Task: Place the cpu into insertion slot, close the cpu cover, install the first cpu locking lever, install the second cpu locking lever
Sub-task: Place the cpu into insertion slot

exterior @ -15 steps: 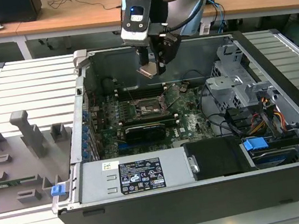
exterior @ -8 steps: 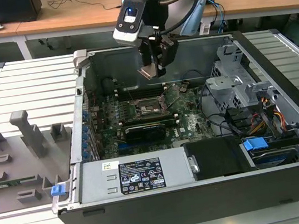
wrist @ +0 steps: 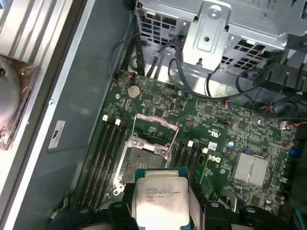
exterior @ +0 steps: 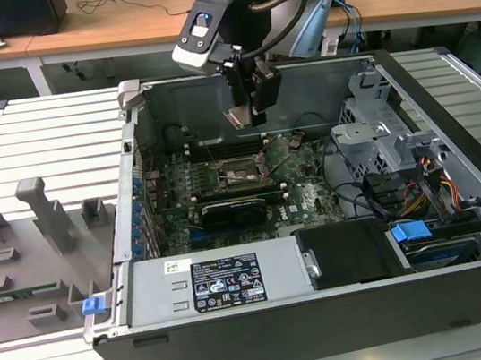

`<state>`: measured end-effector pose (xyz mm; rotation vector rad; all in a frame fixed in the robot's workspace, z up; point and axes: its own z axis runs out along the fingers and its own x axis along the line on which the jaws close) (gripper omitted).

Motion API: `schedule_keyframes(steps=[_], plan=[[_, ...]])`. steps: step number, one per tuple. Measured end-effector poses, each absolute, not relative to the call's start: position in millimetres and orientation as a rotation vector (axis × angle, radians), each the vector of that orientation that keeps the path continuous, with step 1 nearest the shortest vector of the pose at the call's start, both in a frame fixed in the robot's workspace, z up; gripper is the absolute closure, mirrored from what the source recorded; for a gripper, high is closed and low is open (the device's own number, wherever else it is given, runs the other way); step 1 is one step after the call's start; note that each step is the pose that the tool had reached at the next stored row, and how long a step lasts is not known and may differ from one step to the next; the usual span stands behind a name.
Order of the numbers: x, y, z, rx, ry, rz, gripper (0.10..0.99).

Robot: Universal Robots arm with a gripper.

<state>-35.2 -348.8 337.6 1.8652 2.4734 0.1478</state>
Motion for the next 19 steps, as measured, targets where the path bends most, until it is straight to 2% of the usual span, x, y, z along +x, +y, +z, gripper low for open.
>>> schedule_keyframes(steps=[19], plan=[[-35.2, -348.8, 333.9, 2.180, 2.184, 0.138, 0.561]])
